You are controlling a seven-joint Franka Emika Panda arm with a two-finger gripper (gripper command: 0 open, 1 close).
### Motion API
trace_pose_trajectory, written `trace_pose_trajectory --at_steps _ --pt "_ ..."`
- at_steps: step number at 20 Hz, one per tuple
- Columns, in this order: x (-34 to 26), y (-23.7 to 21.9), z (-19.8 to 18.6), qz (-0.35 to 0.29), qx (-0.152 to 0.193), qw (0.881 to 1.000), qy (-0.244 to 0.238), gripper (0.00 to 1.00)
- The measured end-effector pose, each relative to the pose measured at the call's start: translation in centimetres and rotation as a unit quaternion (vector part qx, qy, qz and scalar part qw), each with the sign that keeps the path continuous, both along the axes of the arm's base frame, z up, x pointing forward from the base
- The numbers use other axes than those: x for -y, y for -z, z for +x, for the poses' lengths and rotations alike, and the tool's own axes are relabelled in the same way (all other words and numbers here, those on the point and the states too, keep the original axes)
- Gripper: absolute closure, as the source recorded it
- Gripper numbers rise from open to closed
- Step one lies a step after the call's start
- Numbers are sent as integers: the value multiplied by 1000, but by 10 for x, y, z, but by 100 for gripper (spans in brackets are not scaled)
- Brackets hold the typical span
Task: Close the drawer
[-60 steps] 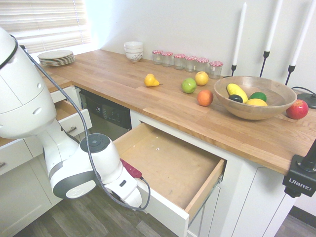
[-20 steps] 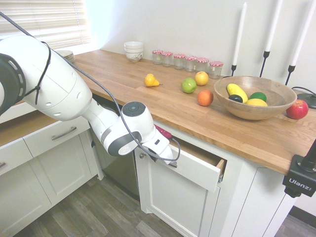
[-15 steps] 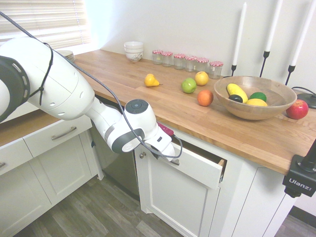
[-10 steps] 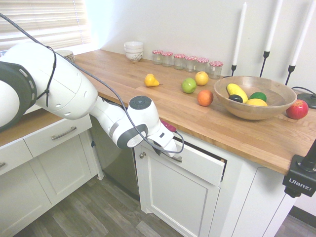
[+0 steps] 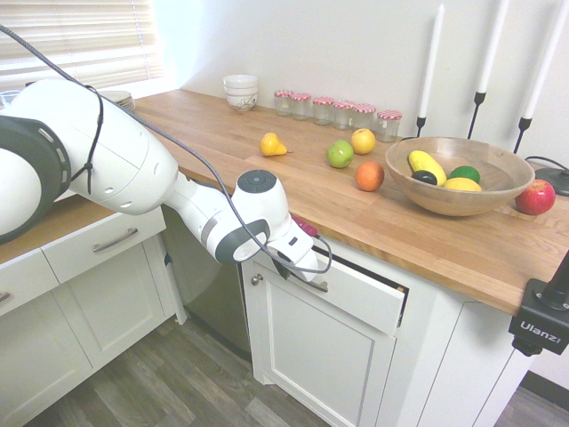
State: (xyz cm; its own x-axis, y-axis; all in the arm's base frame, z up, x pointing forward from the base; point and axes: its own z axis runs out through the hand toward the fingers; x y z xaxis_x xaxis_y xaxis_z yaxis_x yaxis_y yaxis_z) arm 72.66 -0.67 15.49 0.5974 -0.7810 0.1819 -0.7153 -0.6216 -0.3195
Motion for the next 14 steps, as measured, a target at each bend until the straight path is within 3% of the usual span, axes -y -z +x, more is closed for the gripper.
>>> trace_pose_trajectory --at_steps 5,10,14 --pt "-1 -1 0 2 1 1000 0 100" --pt "-3 -26 11 -1 46 999 2 100" --pt "1 -34 15 -1 53 999 5 100"
